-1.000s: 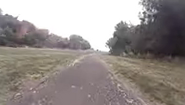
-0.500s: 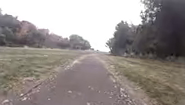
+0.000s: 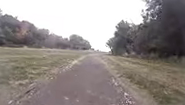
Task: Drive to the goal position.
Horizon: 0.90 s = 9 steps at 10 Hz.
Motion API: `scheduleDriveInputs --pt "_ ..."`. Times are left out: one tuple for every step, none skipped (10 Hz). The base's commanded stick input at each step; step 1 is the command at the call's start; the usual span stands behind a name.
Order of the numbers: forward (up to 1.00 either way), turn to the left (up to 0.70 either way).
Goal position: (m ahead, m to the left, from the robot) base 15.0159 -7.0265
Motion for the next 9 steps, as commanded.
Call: scheduleDriveInputs --pt "0.45 0.00" --pt "0.45 0.00" --pt "0.45 0.00" --pt "0.45 0.00" --pt "0.45 0.00" --pt "0.45 0.00" --pt "0.45 0.00" --pt "0.45 0.00" --pt "0.45 0.00"
